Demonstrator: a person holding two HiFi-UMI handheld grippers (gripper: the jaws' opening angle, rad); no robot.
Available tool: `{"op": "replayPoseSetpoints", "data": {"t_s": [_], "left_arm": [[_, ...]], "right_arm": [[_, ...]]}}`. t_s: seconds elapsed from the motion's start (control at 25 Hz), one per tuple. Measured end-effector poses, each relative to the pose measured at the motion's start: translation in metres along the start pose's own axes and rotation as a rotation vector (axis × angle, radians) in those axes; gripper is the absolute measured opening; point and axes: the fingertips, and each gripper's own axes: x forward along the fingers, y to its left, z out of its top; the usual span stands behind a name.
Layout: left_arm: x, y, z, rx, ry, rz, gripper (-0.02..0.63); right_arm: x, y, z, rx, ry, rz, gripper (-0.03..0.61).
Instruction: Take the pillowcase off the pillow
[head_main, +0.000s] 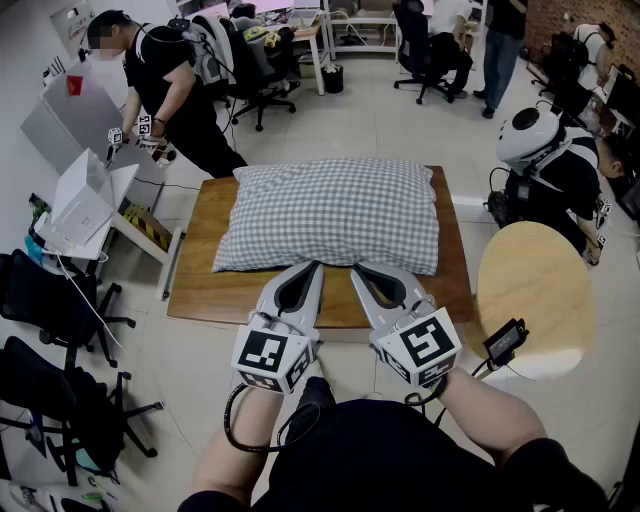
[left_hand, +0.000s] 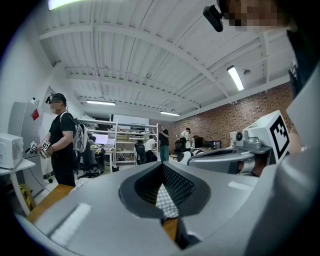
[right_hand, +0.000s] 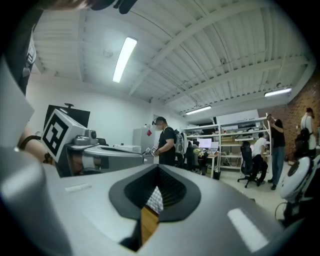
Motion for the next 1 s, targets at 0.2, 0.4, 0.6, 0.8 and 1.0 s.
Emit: {"op": "replayPoseSetpoints", "data": {"t_s": [0.2,0.4,0.6,0.8,1.0], "left_arm": [[0.008,0.036,-0.009,-0.024,0.001,0.040,0.002],[0.020,0.083,-0.023,-0.043,0.007,0.077,0.002],[0.033,0.143,-0.044,-0.054,0.023,0.110,0.002],[0.046,0.214,-0.068,-0.081,0.040,0.139,0.003],[0.063,0.299,-0.083,-0.155,0.070,0.157,0.005]], "right_arm": [[0.025,-0.007,-0.010,-0.002,0.011,0.003,0.002],[0.066,-0.015,-0.021,-0.006,0.026,0.009,0.000],[0.120,-0.023,-0.037,-0.005,0.039,0.015,0.000],[0.183,-0.034,-0.058,0.005,0.063,0.017,0.000],[0.256,-0.048,-0.062,0.018,0.107,0.013,0.002]]}}
